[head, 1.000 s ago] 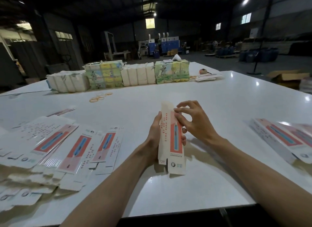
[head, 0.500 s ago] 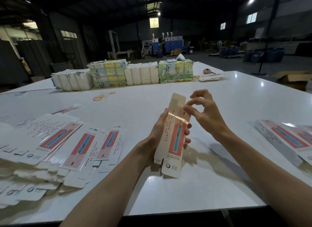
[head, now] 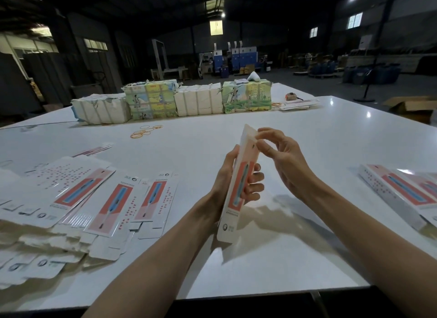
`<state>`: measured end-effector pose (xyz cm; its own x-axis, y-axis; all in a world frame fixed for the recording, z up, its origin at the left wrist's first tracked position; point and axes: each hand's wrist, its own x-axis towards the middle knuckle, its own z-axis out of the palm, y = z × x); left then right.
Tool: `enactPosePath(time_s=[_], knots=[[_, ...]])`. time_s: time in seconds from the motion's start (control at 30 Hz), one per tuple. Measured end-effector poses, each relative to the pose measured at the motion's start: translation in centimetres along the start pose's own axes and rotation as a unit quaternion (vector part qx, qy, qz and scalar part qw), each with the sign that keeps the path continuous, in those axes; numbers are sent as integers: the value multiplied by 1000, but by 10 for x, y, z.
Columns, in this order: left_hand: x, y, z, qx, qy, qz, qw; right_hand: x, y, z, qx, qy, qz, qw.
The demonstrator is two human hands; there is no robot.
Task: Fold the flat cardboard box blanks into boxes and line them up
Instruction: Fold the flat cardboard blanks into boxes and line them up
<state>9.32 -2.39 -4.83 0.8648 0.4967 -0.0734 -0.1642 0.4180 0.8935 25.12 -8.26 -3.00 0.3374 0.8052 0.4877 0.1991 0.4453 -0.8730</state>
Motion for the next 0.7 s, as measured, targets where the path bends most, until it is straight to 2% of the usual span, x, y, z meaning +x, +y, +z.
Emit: enactPosePath(time_s=[0.1,0.17,0.23,0.33,0.4,0.47,0.5,0.53,0.63,0.7], knots=[[-1,1,-7,-63,7,34,997,-8,5,9,-1,-30,18,999],[-1,1,-10,-64,15,47,997,-13,11,16,0,-62,24,998],[-2,-1,-10,-30,38,58,997,-15,13,18,-7,-57,17,998],[-1,-5,-6,57,136,88,985,-16,8,15,-3,-38,10,999],[1,-7,-8,153,225,161,948,-15,6,13,-16,-36,6,999],[3,-9,-13,242,266,253,898,-14,6,14,-37,-31,6,999],[3,-9,-14,256,253,281,890,-13,6,15,-44,-26,5,999],[2,-9,-13,243,225,289,898,-13,6,16,-48,-21,4,999],[0,-8,-4,199,139,247,938,-11,3,13,-55,-15,5,998],[2,-7,0,246,137,235,930,-11,2,11,-63,-13,7,998]])
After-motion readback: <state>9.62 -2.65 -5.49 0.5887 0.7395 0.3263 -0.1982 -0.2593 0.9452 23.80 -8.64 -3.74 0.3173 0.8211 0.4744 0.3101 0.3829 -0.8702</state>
